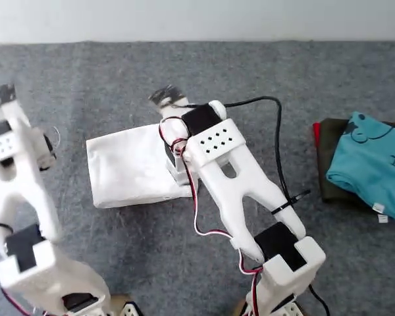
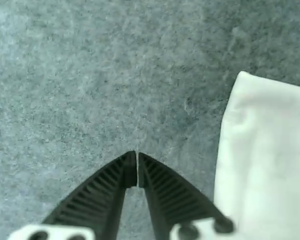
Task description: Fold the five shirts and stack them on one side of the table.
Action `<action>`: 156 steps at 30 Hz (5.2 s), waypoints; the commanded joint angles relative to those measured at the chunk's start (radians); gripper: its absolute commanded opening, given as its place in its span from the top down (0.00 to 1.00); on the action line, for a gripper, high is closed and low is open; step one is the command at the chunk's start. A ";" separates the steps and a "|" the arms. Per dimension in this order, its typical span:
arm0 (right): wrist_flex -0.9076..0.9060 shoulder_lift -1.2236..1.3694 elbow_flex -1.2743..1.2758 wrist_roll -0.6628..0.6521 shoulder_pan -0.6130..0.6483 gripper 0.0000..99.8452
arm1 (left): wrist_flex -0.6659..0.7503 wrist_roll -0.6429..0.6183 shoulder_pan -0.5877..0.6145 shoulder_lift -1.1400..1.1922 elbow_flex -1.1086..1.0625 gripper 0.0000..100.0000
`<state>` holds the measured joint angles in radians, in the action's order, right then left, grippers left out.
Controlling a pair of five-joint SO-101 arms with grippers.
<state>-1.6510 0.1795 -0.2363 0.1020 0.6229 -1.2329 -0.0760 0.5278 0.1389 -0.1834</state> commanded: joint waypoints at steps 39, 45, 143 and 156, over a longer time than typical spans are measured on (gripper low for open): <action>0.024 0.693 -0.526 0.609 0.130 0.96 | 0.213 -0.063 0.012 0.034 -0.262 0.99; 0.016 0.634 -0.539 0.506 0.079 0.99 | 0.215 -0.063 0.012 0.034 -0.262 0.99; -0.147 -0.271 -0.399 -0.465 -0.980 0.99 | 0.181 -0.032 -0.095 -0.285 -0.432 0.99; -0.081 -0.545 0.245 0.075 -0.295 0.99 | 0.302 0.028 -0.272 -0.686 -0.731 0.99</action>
<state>-1.7538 -0.2977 -0.0813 0.1297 0.1933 -0.9444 -0.0606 0.2685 -0.4933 -0.9030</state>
